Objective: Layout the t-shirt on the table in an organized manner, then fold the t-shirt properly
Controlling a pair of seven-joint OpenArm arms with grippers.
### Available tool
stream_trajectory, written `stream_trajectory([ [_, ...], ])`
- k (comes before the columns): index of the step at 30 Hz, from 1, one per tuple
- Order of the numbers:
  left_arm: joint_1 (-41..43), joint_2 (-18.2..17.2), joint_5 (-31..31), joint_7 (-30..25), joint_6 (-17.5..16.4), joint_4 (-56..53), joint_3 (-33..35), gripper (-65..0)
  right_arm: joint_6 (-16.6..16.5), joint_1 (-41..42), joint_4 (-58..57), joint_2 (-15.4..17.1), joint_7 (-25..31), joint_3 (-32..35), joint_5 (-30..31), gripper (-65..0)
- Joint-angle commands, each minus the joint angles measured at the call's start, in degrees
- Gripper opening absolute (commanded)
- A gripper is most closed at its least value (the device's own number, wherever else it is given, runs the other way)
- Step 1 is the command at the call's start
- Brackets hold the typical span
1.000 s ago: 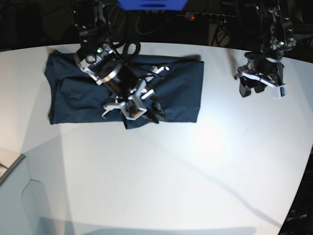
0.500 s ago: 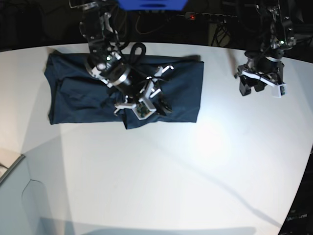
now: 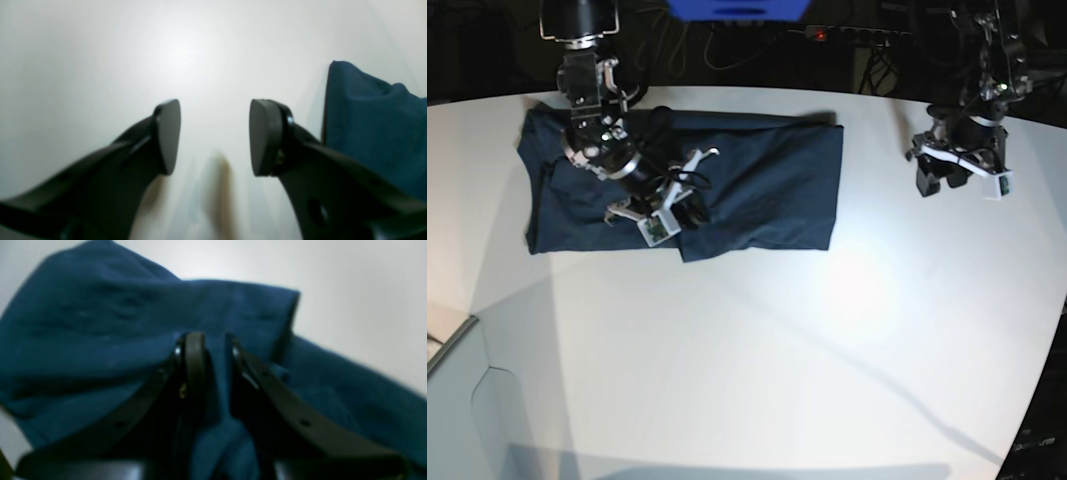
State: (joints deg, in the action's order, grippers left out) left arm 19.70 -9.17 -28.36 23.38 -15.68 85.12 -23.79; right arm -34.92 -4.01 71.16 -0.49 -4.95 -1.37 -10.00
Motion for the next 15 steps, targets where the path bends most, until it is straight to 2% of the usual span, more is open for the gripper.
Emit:
stream_trajectory([
  [1, -0.2, -0.5, -0.4, -1.3, -0.4, 0.9, -0.2, -32.9, -0.3, 0.5, 0.5, 0.1, 1.2, -0.6, 1.0, -55.6],
  [5, -0.3, -0.5, -0.4, -1.4, -0.4, 0.7, -0.2, -32.9, -0.3, -0.7, 0.7, 0.1, 1.3, -2.1, 1.0, -55.6],
  [15, -0.3, -0.3, -0.4, -1.5, -0.4, 0.8, -0.2, -32.9, -0.3, -5.4, 14.4, 0.5, 1.1, -1.8, 1.0, -55.6],
])
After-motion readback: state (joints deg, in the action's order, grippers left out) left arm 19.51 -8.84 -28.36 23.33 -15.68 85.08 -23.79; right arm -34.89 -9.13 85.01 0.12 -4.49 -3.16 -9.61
